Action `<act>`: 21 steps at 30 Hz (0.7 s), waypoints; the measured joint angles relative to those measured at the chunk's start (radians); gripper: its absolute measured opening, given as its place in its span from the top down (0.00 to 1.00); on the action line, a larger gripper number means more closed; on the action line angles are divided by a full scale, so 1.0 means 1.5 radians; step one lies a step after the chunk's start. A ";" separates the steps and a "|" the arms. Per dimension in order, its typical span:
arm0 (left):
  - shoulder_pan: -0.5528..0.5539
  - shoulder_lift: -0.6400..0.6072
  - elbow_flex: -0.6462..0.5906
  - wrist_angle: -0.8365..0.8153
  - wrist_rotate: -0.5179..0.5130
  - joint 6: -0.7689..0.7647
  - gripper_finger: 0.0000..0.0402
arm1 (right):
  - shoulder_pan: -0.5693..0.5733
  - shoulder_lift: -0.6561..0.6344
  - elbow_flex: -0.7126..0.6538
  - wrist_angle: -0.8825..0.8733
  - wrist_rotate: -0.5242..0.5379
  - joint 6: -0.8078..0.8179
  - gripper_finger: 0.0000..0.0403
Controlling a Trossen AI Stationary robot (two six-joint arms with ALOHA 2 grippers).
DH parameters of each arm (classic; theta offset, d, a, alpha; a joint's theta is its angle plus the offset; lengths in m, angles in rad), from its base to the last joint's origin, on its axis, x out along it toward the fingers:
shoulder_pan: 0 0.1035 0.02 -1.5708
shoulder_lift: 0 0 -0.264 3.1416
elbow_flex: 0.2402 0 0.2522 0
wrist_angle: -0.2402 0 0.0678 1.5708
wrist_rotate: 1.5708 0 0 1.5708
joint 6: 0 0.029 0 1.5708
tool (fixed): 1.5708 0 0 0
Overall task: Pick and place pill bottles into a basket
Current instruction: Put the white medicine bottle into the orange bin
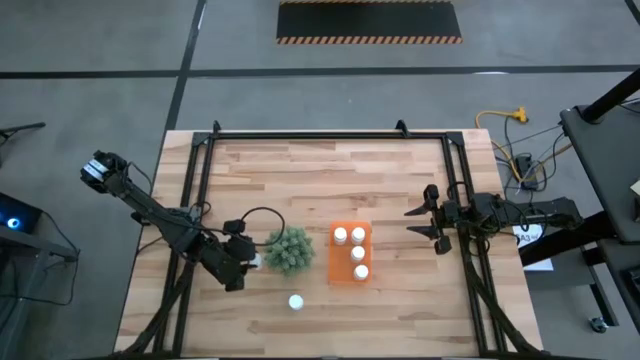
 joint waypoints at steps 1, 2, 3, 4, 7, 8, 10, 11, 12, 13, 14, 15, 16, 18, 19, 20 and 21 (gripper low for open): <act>0.000 0.000 0.008 -0.013 0.000 0.000 0.65 | 0.000 0.000 0.000 0.000 0.000 0.000 0.57; 0.000 0.000 0.016 -0.024 0.000 -0.002 0.65 | 0.000 0.000 0.000 0.000 0.000 0.001 0.57; 0.000 0.000 0.024 -0.035 0.000 -0.002 0.65 | 0.000 0.000 0.000 0.000 0.000 0.001 0.57; 0.000 0.000 0.032 -0.043 -0.001 -0.002 0.65 | 0.000 0.000 0.000 0.000 0.000 0.001 0.57; 0.000 0.000 0.054 -0.067 -0.002 -0.003 0.65 | 0.000 0.000 0.000 0.000 0.000 0.001 0.57; 0.000 0.000 0.064 -0.077 -0.002 -0.003 0.65 | 0.000 0.000 0.000 0.000 0.000 0.001 0.57; 0.000 0.001 0.083 -0.095 -0.002 -0.004 0.65 | 0.000 0.000 0.000 0.000 0.000 0.000 0.58; 0.000 0.002 0.093 -0.102 -0.002 -0.004 0.65 | 0.000 0.000 0.000 0.000 0.000 0.000 0.58; 0.000 0.002 0.104 -0.112 -0.004 -0.003 0.65 | 0.000 0.000 0.000 0.000 0.000 0.001 0.57; 0.000 0.002 0.115 -0.122 -0.006 -0.004 0.65 | 0.000 0.000 0.000 0.000 0.000 0.001 0.57; 0.000 0.002 0.125 -0.133 -0.007 -0.003 0.65 | 0.000 0.000 0.000 0.000 0.000 0.001 0.57; 0.000 0.002 0.136 -0.144 -0.008 -0.003 0.65 | 0.000 0.000 0.000 0.000 0.000 0.000 0.57; 0.000 0.002 0.145 -0.156 -0.008 -0.003 0.65 | 0.000 0.000 0.000 0.000 0.000 0.001 0.57; 0.000 0.002 0.166 -0.179 -0.015 -0.001 0.65 | 0.000 0.000 0.000 0.000 0.000 0.001 0.57; 0.000 0.002 0.176 -0.189 -0.021 0.001 0.65 | 0.000 0.000 0.000 0.000 0.000 0.000 0.57; 0.000 0.002 0.185 -0.195 -0.024 0.002 0.65 | 0.000 0.000 0.000 0.000 0.000 0.000 0.57; 0.000 0.002 0.190 -0.197 -0.025 0.005 0.65 | 0.000 0.000 0.000 0.000 0.000 0.001 0.58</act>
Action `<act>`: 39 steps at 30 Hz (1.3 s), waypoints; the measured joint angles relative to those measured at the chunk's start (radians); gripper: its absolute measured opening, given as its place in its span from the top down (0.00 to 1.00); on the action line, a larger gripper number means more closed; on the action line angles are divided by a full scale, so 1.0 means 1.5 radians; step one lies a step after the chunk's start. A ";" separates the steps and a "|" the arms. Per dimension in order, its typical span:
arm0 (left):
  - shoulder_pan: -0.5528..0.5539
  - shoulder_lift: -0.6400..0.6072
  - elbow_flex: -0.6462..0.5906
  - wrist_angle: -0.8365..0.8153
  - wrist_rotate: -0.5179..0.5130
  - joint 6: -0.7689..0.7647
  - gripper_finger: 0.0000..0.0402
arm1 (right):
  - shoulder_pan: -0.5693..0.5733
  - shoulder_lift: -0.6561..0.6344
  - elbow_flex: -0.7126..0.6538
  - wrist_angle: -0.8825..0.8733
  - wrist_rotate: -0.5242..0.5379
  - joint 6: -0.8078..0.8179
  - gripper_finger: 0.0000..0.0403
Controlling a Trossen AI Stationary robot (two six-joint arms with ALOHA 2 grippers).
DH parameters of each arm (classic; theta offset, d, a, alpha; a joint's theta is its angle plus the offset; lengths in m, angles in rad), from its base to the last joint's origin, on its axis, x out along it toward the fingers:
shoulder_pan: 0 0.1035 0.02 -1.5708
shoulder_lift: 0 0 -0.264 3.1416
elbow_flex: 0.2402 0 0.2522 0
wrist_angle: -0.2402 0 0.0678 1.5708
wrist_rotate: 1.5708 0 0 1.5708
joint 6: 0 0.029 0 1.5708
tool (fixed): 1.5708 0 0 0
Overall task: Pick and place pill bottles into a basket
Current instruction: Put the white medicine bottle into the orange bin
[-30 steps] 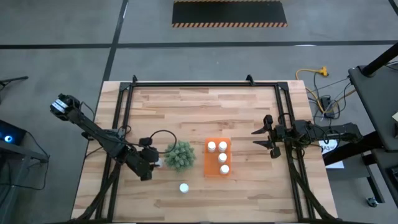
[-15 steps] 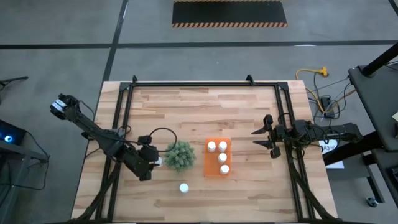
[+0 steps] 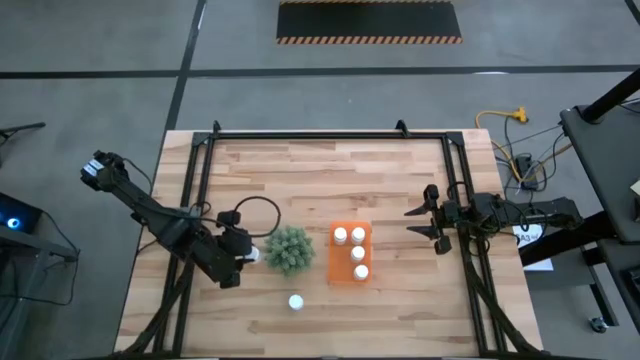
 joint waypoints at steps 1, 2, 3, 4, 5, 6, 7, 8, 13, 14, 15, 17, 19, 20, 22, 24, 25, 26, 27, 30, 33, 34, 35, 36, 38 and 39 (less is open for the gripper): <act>0.001 0.000 0.005 -0.002 0.000 0.008 0.65 | 0.000 0.000 0.000 0.000 0.000 0.001 0.58; 0.001 0.000 0.011 -0.002 -0.001 0.014 0.65 | 0.000 0.000 0.000 0.000 0.000 0.001 0.57; 0.001 0.000 0.018 -0.001 -0.004 0.023 0.65 | 0.000 0.000 0.000 0.000 0.000 -0.001 0.57; 0.001 0.000 0.025 0.000 -0.007 0.026 0.65 | 0.000 0.000 0.000 0.000 0.000 -0.001 0.57; 0.001 0.000 0.030 0.000 -0.011 0.027 0.65 | 0.000 0.000 0.000 0.000 0.000 0.001 0.57; 0.001 0.000 0.036 -0.001 -0.014 0.031 0.65 | 0.000 0.000 0.000 0.000 0.000 0.001 0.57; 0.001 0.000 0.042 0.000 -0.016 0.038 0.65 | 0.000 0.000 0.000 0.000 0.000 0.000 0.57; 0.001 0.000 0.048 0.000 -0.018 0.046 0.65 | 0.000 0.000 0.000 0.000 0.000 -0.001 0.57; 0.002 0.000 0.074 0.001 -0.052 0.081 0.65 | 0.000 0.000 0.000 0.000 0.000 -0.001 0.57; 0.005 0.002 0.079 0.002 -0.057 0.091 0.65 | 0.000 0.000 0.000 0.000 0.000 0.000 0.57; 0.010 0.008 0.085 0.005 -0.062 0.100 0.65 | 0.000 0.000 0.000 0.000 0.000 0.001 0.57; 0.021 0.023 0.097 0.008 -0.069 0.122 0.65 | 0.000 0.000 0.000 0.000 0.000 0.000 0.57; 0.033 0.043 0.112 0.007 -0.070 0.144 0.65 | 0.000 0.000 0.000 0.000 0.000 0.000 0.57; 0.039 0.056 0.123 0.009 -0.071 0.156 0.65 | 0.000 0.000 0.000 0.000 0.000 0.001 0.57; 0.053 0.088 0.144 0.011 -0.070 0.184 0.65 | 0.000 0.000 0.000 0.000 0.000 -0.001 0.58; 0.065 0.123 0.166 0.012 -0.070 0.213 0.65 | 0.000 0.000 0.000 0.000 0.000 0.001 0.58; 0.070 0.140 0.181 0.017 -0.070 0.228 0.65 | 0.000 0.000 0.000 0.000 0.000 0.001 0.57; 0.075 0.156 0.195 0.026 -0.070 0.243 0.65 | 0.000 0.000 0.000 0.000 0.000 0.000 0.57; 0.080 0.171 0.209 0.035 -0.070 0.258 0.65 | 0.000 0.000 0.000 0.000 0.000 -0.001 0.57; 0.088 0.216 0.253 0.065 -0.069 0.307 0.65 | 0.000 0.000 0.000 0.000 0.000 0.001 0.57; 0.097 0.256 0.296 0.084 -0.067 0.351 0.65 | 0.000 0.000 0.000 0.000 0.000 0.000 0.58; 0.100 0.269 0.310 0.089 -0.067 0.362 0.65 | 0.000 0.000 0.000 0.000 0.000 0.001 0.58; 0.103 0.281 0.323 0.093 -0.067 0.374 0.65 | 0.000 0.000 0.000 0.000 0.000 0.001 0.58; 0.107 0.293 0.334 0.097 -0.067 0.380 0.65 | 0.000 0.000 0.000 0.000 0.000 -0.001 0.57; 0.115 0.316 0.351 0.109 -0.065 0.399 0.65 | 0.000 0.000 0.000 0.000 0.000 0.000 0.57; 0.120 0.327 0.357 0.119 -0.062 0.411 0.65 | 0.000 0.000 0.000 0.000 0.000 0.001 0.57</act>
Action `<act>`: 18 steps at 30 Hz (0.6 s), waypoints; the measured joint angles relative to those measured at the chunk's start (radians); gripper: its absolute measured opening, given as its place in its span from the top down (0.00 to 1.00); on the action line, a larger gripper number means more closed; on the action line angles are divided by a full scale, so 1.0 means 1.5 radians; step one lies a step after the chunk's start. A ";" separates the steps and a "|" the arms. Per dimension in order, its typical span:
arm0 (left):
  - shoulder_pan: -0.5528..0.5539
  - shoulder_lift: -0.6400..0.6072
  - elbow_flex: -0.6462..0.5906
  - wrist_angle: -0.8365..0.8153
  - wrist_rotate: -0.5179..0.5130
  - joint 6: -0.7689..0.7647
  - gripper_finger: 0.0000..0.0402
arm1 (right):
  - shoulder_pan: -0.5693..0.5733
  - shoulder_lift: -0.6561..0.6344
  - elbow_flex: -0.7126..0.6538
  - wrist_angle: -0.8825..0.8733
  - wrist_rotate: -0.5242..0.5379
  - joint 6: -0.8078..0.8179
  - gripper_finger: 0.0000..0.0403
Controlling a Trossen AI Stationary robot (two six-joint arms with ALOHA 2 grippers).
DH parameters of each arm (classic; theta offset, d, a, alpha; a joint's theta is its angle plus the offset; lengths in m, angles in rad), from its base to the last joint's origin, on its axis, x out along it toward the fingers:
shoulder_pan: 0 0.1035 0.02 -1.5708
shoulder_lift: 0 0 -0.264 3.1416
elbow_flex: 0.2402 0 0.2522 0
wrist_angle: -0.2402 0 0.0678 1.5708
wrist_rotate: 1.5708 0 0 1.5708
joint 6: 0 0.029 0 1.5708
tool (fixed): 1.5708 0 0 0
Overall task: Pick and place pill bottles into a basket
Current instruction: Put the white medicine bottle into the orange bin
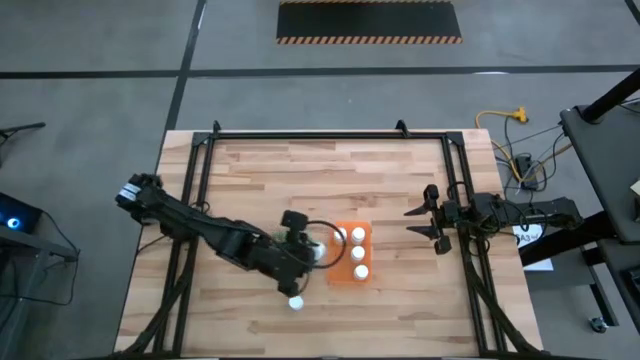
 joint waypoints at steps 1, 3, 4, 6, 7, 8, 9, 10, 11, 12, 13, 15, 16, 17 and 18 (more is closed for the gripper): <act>0.005 0.010 0.006 0.008 0.009 0.009 0.65 | 0.000 0.000 0.000 0.000 0.000 -0.001 0.57; 0.015 0.030 0.014 0.026 0.034 0.027 0.65 | 0.000 0.000 0.000 0.000 0.000 -0.002 0.57; 0.020 0.040 0.017 0.036 0.046 0.035 0.65 | 0.000 0.000 0.000 0.000 0.000 0.000 0.57; 0.030 0.056 0.021 0.054 0.065 0.050 0.65 | 0.000 0.000 0.000 0.000 0.000 -0.001 0.58; 0.035 0.064 0.021 0.063 0.071 0.055 0.65 | 0.000 0.000 0.000 0.000 0.000 -0.001 0.58; 0.041 0.070 0.021 0.072 0.082 0.058 0.65 | 0.000 0.000 0.000 0.000 0.000 -0.001 0.57; 0.048 0.077 0.021 0.079 0.090 0.059 0.65 | 0.000 0.000 0.000 0.000 0.000 0.000 0.57; 0.055 0.082 0.020 0.084 0.101 0.060 0.65 | 0.000 0.000 0.000 0.000 0.000 0.000 0.57; 0.061 0.088 0.020 0.089 0.110 0.059 0.65 | 0.000 0.000 0.000 0.000 0.000 -0.001 0.57; 0.069 0.092 0.020 0.095 0.120 0.058 0.65 | 0.000 0.000 0.000 0.000 0.000 -0.001 0.57; 0.076 0.098 0.020 0.101 0.128 0.058 0.65 | 0.000 0.000 0.000 0.000 0.000 0.000 0.57; 0.088 0.108 0.018 0.104 0.140 0.058 0.65 | 0.000 0.000 0.000 0.000 0.000 0.000 0.57; 0.095 0.114 0.018 0.106 0.145 0.058 0.65 | 0.000 0.000 0.000 0.000 0.000 -0.002 0.57; 0.101 0.119 0.018 0.113 0.150 0.058 0.65 | 0.000 0.000 0.000 0.000 0.000 -0.001 0.58; 0.106 0.123 0.016 0.117 0.157 0.057 0.65 | 0.000 0.000 0.000 0.000 0.000 0.000 0.58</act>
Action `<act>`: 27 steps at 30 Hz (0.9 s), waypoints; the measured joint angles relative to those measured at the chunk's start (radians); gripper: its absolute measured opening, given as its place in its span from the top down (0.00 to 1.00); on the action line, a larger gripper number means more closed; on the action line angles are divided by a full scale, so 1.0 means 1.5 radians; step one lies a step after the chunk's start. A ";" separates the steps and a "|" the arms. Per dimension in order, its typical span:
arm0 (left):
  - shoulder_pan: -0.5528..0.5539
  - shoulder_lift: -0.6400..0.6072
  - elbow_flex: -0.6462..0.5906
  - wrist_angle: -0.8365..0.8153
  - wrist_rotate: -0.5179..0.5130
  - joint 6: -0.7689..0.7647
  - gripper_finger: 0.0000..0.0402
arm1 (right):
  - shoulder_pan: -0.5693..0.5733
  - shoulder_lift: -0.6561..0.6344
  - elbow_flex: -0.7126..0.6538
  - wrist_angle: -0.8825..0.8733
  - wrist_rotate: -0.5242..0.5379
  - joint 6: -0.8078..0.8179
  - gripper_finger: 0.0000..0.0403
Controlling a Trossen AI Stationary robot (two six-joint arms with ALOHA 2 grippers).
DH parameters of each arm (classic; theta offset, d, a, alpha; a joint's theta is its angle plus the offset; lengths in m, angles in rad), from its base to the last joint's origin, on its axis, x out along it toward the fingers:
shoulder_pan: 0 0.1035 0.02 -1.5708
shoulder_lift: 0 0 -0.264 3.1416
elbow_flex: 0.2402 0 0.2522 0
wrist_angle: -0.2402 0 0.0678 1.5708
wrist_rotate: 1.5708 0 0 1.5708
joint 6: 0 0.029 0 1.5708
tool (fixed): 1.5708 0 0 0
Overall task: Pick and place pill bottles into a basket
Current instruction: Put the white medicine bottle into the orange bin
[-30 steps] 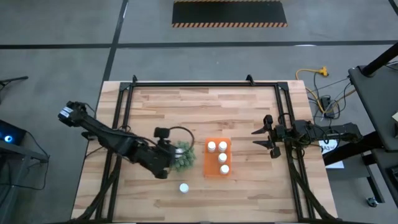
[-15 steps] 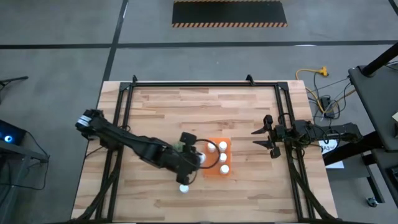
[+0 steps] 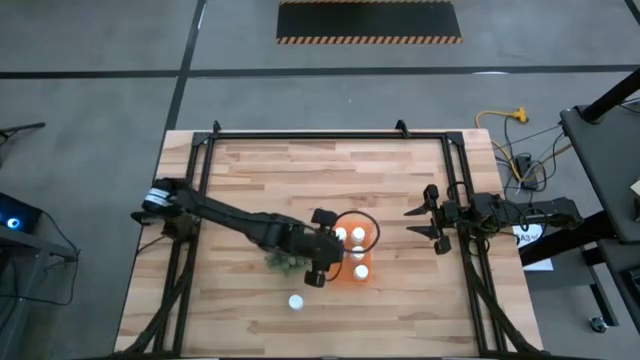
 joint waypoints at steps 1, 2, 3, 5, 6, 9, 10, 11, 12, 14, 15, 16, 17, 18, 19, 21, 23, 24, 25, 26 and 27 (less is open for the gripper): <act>0.006 0.006 -0.001 0.004 0.010 -0.001 0.65 | 0.000 0.000 0.000 0.000 0.000 0.000 0.58; 0.011 0.012 -0.001 0.014 0.018 -0.002 0.65 | 0.000 0.000 0.000 0.000 0.000 -0.001 0.57; 0.016 0.018 -0.001 0.025 0.029 -0.001 0.65 | 0.000 0.000 0.000 0.000 0.000 -0.001 0.57; 0.024 0.034 -0.001 0.033 0.046 -0.002 0.65 | 0.000 0.000 0.000 0.000 0.000 0.001 0.57; 0.027 0.045 -0.001 0.036 0.047 -0.002 0.65 | 0.000 0.000 0.000 0.001 0.000 0.000 0.57; 0.036 0.074 -0.002 0.031 0.049 -0.002 0.65 | 0.000 0.000 0.000 0.000 0.000 0.000 0.57; 0.037 0.081 -0.002 0.031 0.049 -0.002 0.65 | 0.000 0.000 0.000 0.000 0.000 0.000 0.58; 0.039 0.088 -0.002 0.032 0.049 -0.002 0.65 | 0.000 0.000 0.000 0.000 0.000 0.000 0.58; 0.040 0.094 -0.002 0.032 0.051 -0.002 0.65 | 0.000 0.000 0.000 0.000 0.000 -0.001 0.58; 0.040 0.104 -0.002 0.033 0.054 -0.002 0.65 | 0.000 0.000 0.000 0.000 0.000 0.000 0.57; 0.040 0.109 -0.002 0.035 0.059 -0.003 0.65 | 0.000 0.000 0.000 0.000 0.000 0.000 0.57; 0.040 0.113 -0.002 0.036 0.061 -0.003 0.65 | 0.000 0.000 0.000 0.000 0.000 0.000 0.57; 0.040 0.118 -0.003 0.036 0.060 -0.003 0.65 | 0.000 0.000 0.000 0.000 0.000 -0.001 0.57; 0.041 0.122 -0.003 0.036 0.061 -0.003 0.65 | 0.000 0.000 0.000 0.000 0.000 -0.001 0.57; 0.042 0.126 -0.003 0.036 0.062 -0.003 0.65 | 0.000 0.000 0.000 0.000 0.000 0.000 0.57; 0.046 0.127 -0.007 0.035 0.061 -0.003 0.65 | 0.000 0.000 0.000 0.000 0.000 0.000 0.57; 0.050 0.127 -0.016 0.045 0.060 -0.003 0.65 | 0.000 0.000 0.000 0.000 0.000 -0.001 0.58; 0.051 0.127 -0.018 0.046 0.060 -0.003 0.65 | 0.000 0.000 0.000 0.000 0.000 0.000 0.57; 0.053 0.127 -0.020 0.046 0.060 -0.003 0.65 | 0.000 0.000 0.000 0.000 0.000 0.000 0.57; 0.054 0.127 -0.020 0.047 0.060 -0.004 0.65 | 0.000 0.000 0.000 0.000 0.000 0.000 0.57; 0.054 0.127 -0.020 0.051 0.060 -0.004 0.65 | 0.000 0.000 0.000 0.000 0.000 -0.001 0.57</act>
